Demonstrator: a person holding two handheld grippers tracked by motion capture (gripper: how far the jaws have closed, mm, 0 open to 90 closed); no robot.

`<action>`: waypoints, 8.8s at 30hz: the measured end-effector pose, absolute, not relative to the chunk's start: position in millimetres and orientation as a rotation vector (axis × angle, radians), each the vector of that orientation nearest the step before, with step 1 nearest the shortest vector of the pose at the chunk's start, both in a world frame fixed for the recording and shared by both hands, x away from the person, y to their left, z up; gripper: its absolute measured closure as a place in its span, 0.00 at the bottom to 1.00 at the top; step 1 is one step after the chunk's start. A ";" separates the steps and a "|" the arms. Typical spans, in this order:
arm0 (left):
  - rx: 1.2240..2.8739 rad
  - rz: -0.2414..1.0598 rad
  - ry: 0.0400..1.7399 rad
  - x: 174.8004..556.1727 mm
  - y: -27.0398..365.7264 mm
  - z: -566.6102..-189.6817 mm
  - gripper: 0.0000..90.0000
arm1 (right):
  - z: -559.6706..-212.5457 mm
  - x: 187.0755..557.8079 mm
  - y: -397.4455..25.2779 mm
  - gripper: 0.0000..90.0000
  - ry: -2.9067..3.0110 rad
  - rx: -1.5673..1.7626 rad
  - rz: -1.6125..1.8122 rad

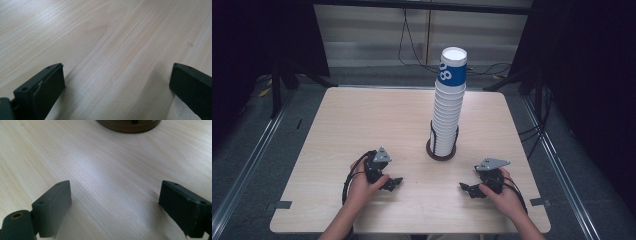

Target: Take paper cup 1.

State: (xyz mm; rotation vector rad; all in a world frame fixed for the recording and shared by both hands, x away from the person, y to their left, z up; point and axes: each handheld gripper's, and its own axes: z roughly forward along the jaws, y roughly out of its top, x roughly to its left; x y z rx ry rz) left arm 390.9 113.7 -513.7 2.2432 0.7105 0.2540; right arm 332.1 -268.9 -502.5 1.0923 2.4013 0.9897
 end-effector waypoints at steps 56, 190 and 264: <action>2.295 -0.008 0.699 416.1 101.1 -411.1 0.19 | -422.7 364.9 -261.4 0.16 2.488 1.063 1.156; 2.292 0.102 0.511 498.0 -20.5 -207.8 0.22 | -273.4 442.5 -215.0 0.15 2.210 1.013 1.408; 2.148 0.125 0.602 489.2 2.3 -152.4 0.25 | -276.8 442.5 -214.0 0.19 2.178 1.009 1.422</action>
